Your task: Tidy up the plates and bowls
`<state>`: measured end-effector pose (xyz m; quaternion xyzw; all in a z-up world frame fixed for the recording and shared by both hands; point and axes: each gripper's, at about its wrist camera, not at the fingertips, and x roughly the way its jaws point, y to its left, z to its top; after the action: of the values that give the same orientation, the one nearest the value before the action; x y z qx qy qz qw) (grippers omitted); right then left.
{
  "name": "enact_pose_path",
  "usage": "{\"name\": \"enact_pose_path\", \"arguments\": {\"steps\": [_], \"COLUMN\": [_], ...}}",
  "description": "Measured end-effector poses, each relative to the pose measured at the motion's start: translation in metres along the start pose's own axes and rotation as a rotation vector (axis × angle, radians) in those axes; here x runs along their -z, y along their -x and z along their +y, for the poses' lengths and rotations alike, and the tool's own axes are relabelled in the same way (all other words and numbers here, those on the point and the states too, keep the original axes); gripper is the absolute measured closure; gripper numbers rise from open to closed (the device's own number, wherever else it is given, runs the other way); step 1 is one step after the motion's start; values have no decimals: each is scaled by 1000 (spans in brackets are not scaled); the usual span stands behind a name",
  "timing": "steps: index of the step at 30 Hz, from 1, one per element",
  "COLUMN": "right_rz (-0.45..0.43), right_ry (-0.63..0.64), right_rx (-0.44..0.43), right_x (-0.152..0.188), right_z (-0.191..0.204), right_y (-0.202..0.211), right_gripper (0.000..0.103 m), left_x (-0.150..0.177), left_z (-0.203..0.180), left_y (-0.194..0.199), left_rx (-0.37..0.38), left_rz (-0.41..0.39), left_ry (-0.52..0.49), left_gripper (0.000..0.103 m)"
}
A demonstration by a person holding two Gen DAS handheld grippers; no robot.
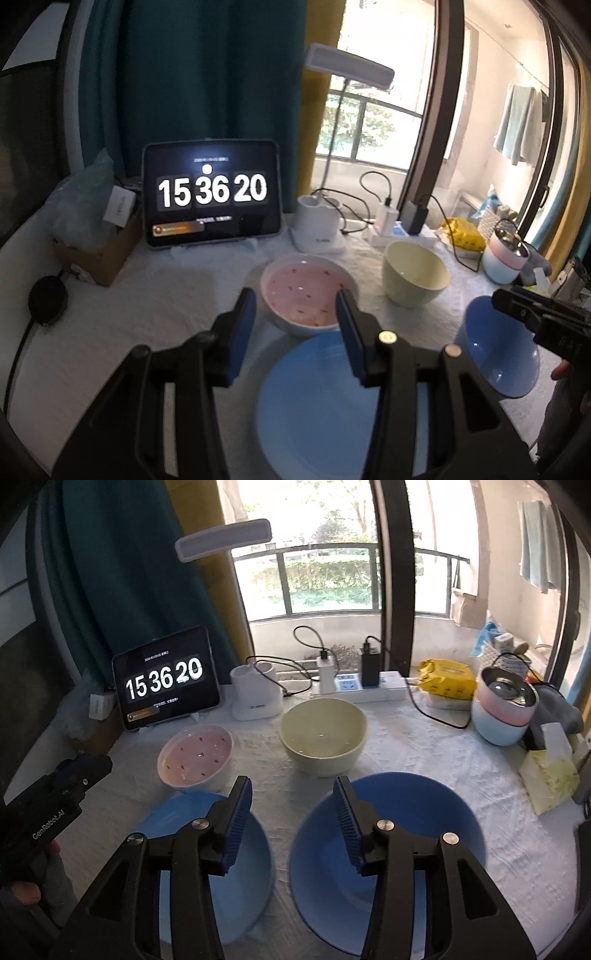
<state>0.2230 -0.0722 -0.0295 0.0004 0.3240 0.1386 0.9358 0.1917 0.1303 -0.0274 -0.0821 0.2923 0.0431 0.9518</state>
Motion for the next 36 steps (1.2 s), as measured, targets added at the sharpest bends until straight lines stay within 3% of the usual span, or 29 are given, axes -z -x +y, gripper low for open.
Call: {"name": "enact_pose_path", "arguments": {"steps": [12, 17, 36], "right_rz": [29, 53, 160], "right_ry": [46, 51, 11], "right_rx": [-40, -48, -65], "right_x": [-16, -18, -29], "right_z": [45, 57, 75], "right_y": [-35, -53, -130], "right_gripper": [54, 54, 55], "left_x": [-5, -7, -15], "left_z": [39, 49, 55], "left_y": [-21, -33, -105], "left_rx": [-17, -6, 44], "left_rz": [31, 48, 162], "left_ry": [28, 40, 20], "left_gripper": [54, 40, 39]}}
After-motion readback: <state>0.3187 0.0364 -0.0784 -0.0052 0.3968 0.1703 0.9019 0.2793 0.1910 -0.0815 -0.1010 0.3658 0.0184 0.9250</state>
